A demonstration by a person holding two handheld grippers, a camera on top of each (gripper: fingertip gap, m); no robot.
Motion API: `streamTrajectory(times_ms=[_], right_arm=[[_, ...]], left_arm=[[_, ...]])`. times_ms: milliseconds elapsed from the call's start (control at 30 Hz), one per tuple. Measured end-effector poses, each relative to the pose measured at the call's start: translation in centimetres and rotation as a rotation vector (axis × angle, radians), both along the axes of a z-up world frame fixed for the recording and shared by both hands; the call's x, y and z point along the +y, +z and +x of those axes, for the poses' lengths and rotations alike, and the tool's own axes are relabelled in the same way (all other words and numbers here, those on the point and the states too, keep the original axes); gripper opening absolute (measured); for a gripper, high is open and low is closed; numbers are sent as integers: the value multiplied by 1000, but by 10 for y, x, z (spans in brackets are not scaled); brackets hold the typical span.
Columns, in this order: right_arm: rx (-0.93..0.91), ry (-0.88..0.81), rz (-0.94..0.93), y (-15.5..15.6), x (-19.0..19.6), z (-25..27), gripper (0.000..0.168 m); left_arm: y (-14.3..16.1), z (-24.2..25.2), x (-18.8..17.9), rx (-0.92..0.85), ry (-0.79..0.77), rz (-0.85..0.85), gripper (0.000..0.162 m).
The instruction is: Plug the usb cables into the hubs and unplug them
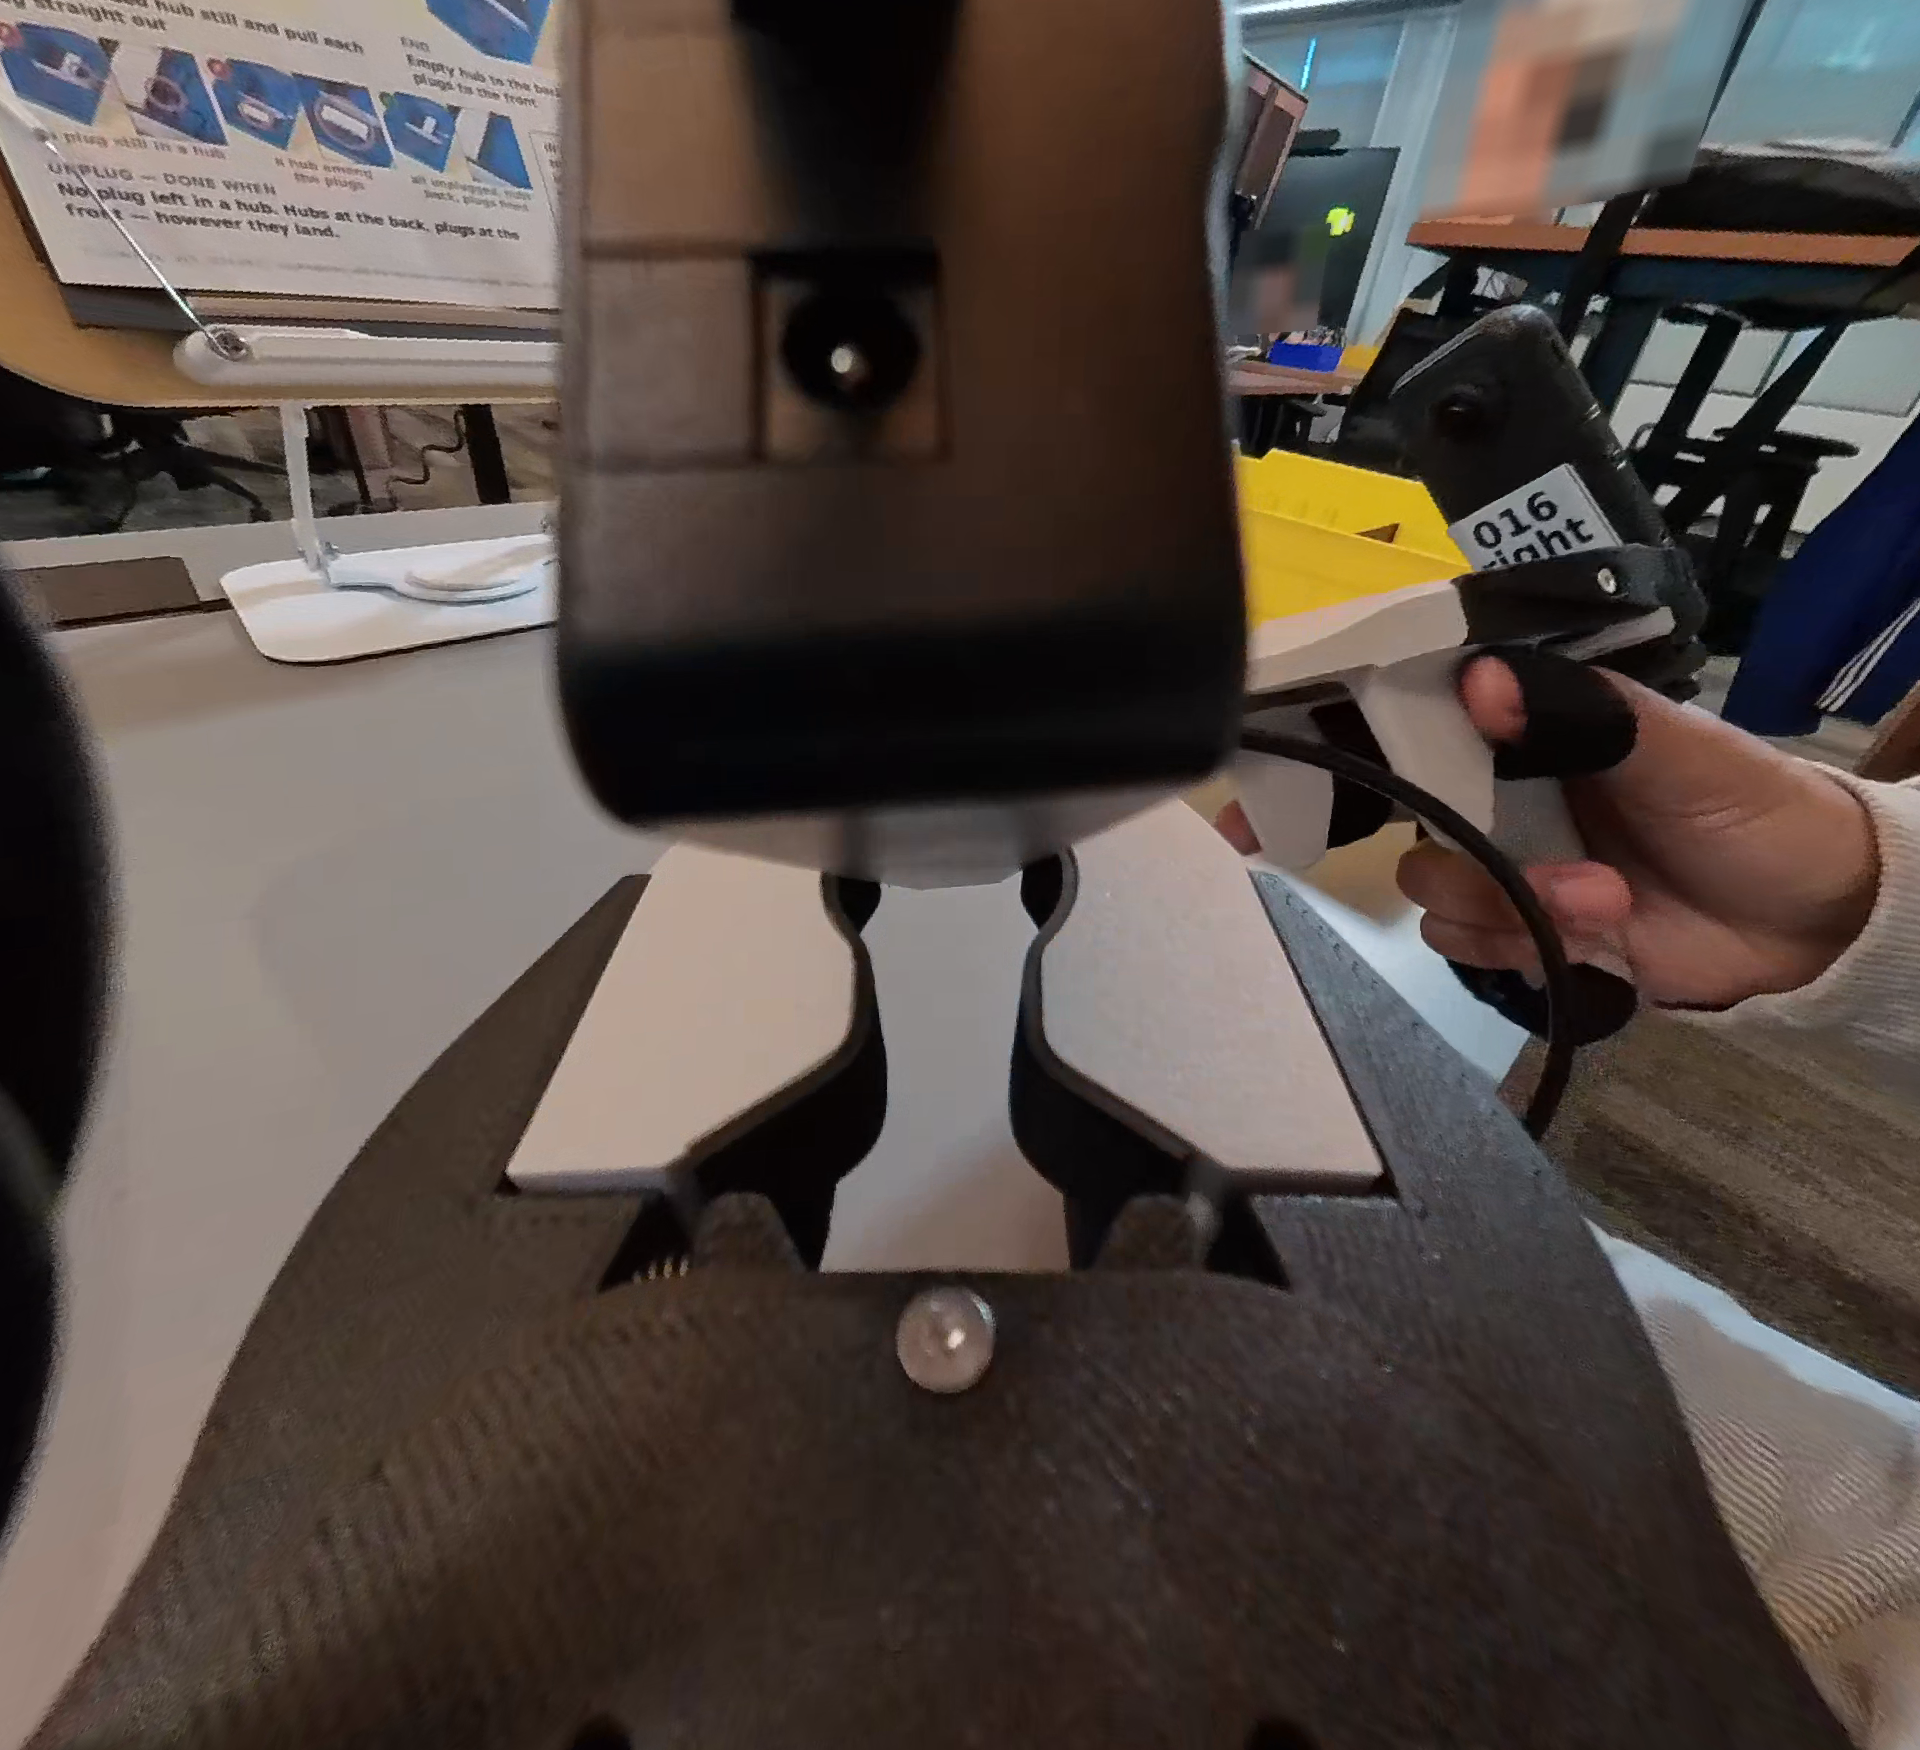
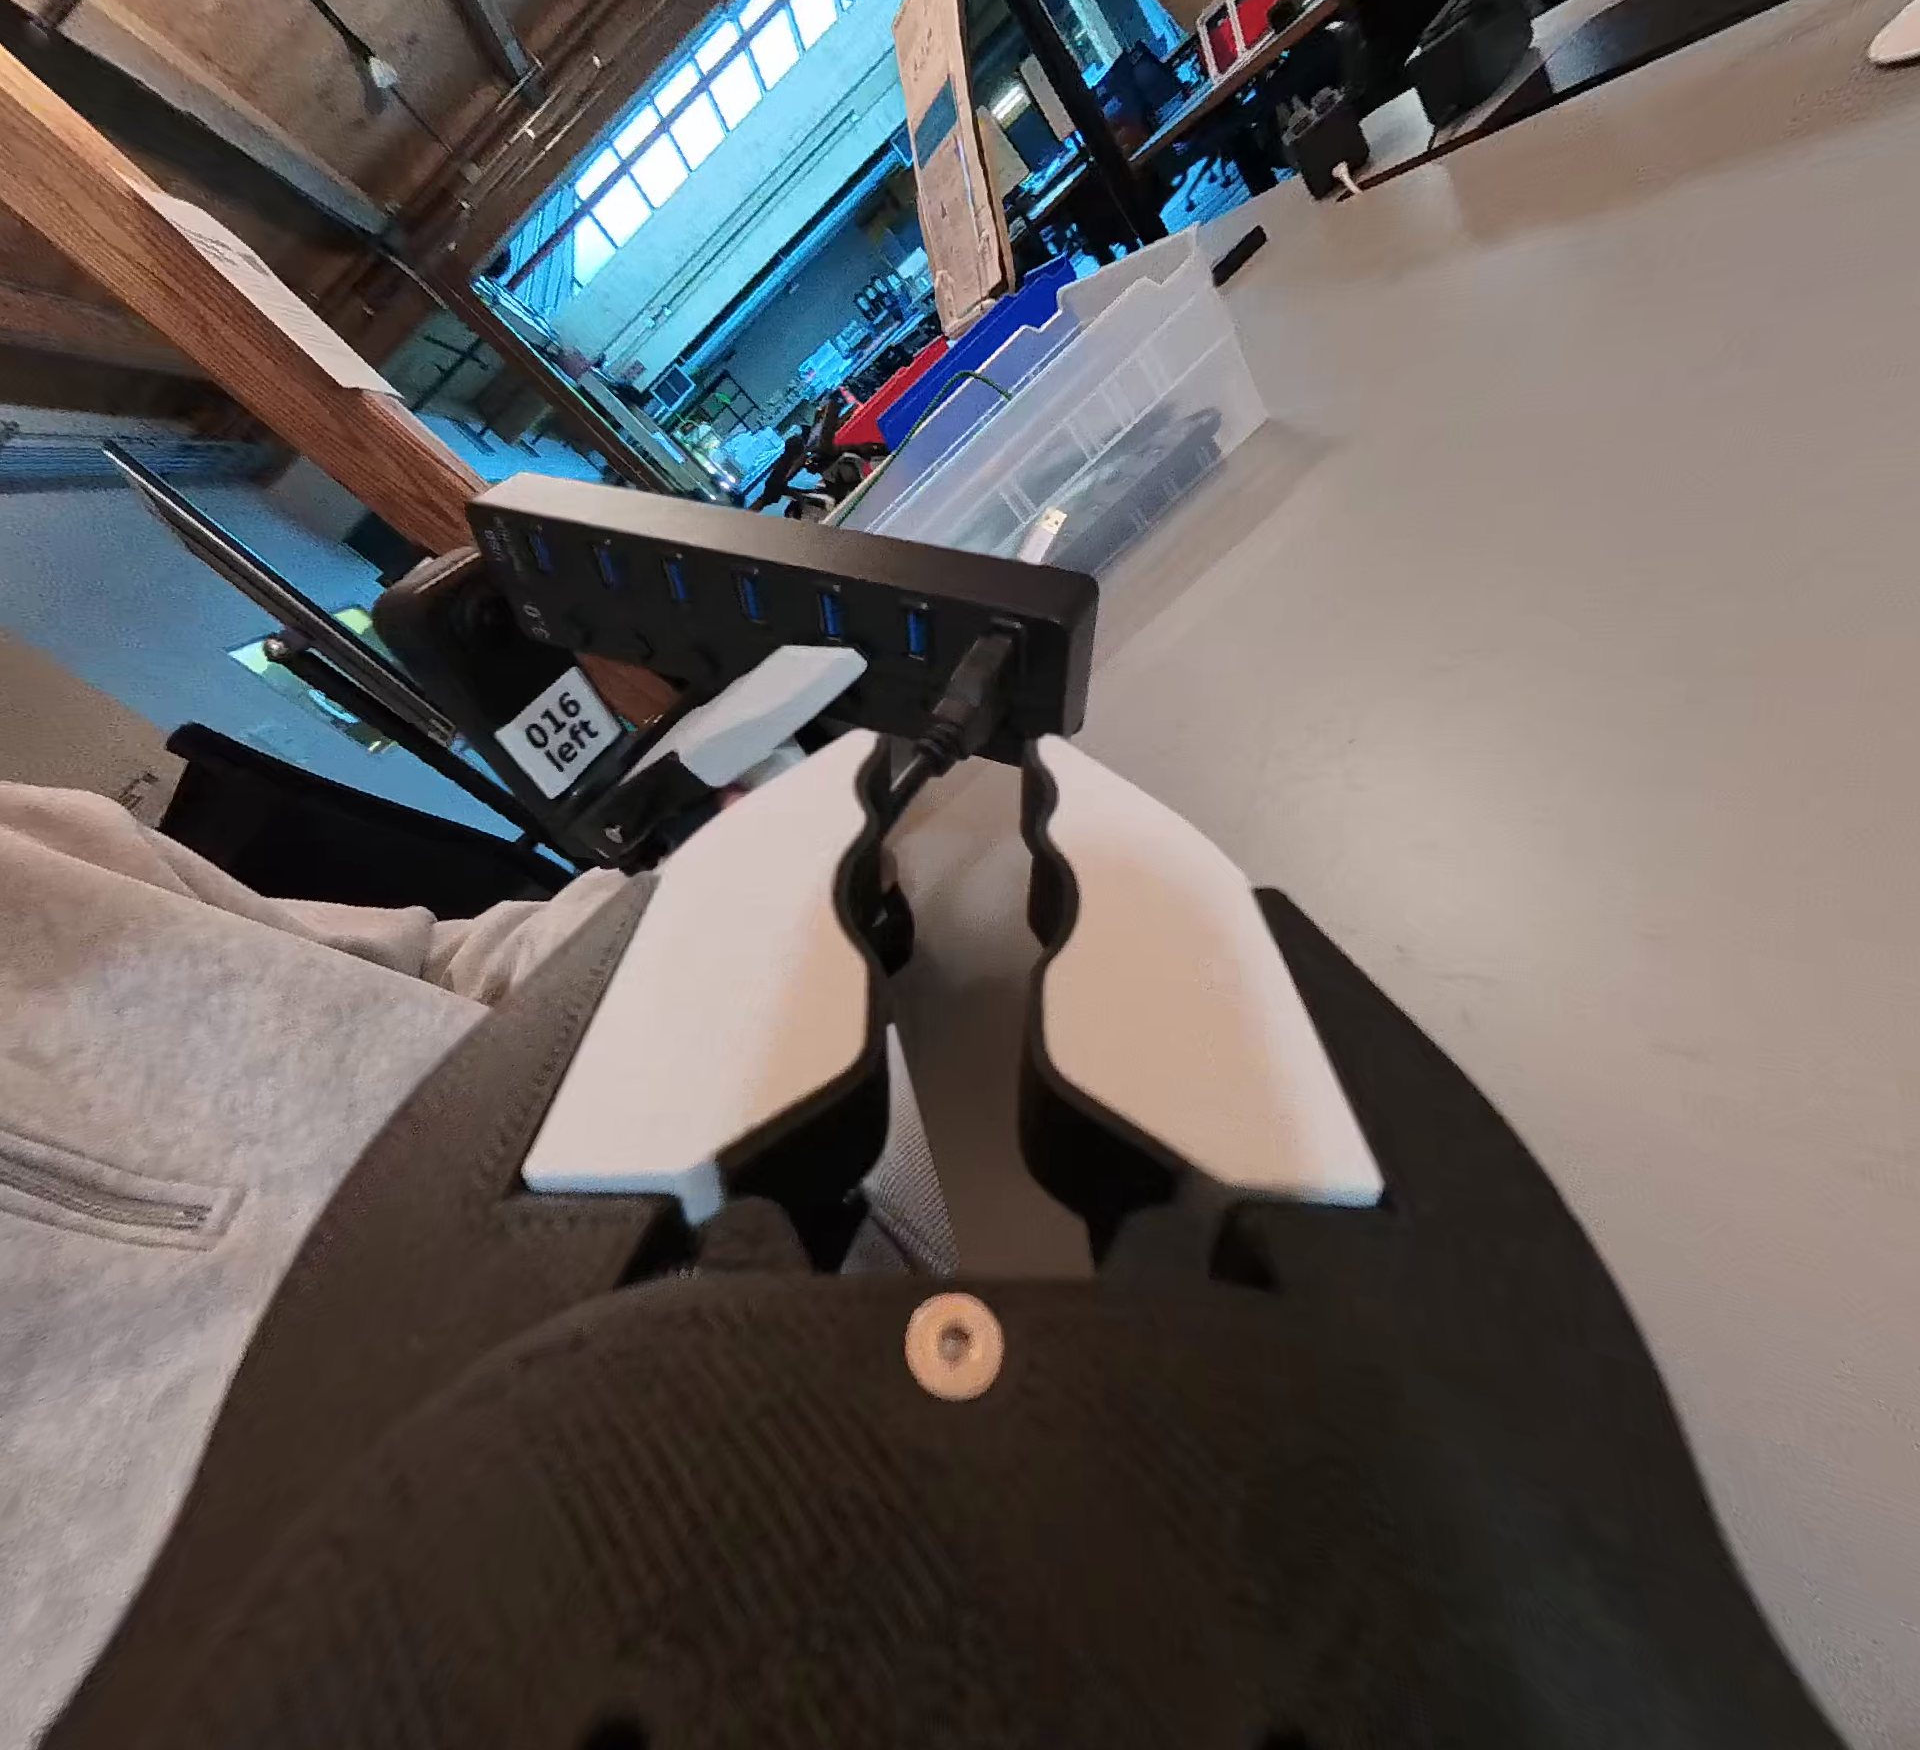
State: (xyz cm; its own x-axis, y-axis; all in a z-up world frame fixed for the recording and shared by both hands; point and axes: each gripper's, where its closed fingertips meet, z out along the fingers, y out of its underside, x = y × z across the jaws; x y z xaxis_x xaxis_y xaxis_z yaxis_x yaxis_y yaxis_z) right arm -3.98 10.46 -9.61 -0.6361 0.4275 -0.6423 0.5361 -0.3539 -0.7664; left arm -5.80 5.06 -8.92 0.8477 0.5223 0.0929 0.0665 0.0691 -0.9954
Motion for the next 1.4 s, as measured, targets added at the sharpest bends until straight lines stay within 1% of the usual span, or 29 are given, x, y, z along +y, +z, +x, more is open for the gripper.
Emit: streamTrajectory(times_ms=[100,300,433,633,733,800,867,900,967,1033,1100,1167,1267,1400], right_arm=[[-13,21,22,-5,-4,1,23],[-20,57,100,-14,-11,5,16],[-26,87,112,-17,-13,7,17],[-22,76,184,-22,-11,7,11],[-9,46,191,-19,-7,4,11],[5,-6,155,-12,1,0,11],[34,-51,162,-6,12,-4,10],[53,-75,177,-4,17,-5,10],[89,-120,192,3,26,-7,10],[127,-171,208,10,37,-10,10],[160,-224,234,14,48,-13,10],[183,-270,245,19,60,-15,11],[191,-324,265,21,76,-19,11],[201,-381,279,24,93,-22,11]], left_arm=[[2,3,1,36,3,-14,25],[1,13,9,172,6,-106,25],[-2,17,13,193,-19,-130,25],[-4,22,17,233,-60,-154,27],[-4,20,17,121,-75,-91,29],[-6,21,19,50,-113,-75,41],[-11,24,23,4,-137,-85,56],[-13,25,25,-14,-145,-87,60],[-16,31,31,-68,-180,-82,64],[-25,38,38,-215,-242,-57,71],[-36,51,48,-424,-341,-34,76],[-40,66,54,-595,-434,6,81],[-37,87,61,-762,-541,58,86],[-42,117,67,-898,-686,32,83]])
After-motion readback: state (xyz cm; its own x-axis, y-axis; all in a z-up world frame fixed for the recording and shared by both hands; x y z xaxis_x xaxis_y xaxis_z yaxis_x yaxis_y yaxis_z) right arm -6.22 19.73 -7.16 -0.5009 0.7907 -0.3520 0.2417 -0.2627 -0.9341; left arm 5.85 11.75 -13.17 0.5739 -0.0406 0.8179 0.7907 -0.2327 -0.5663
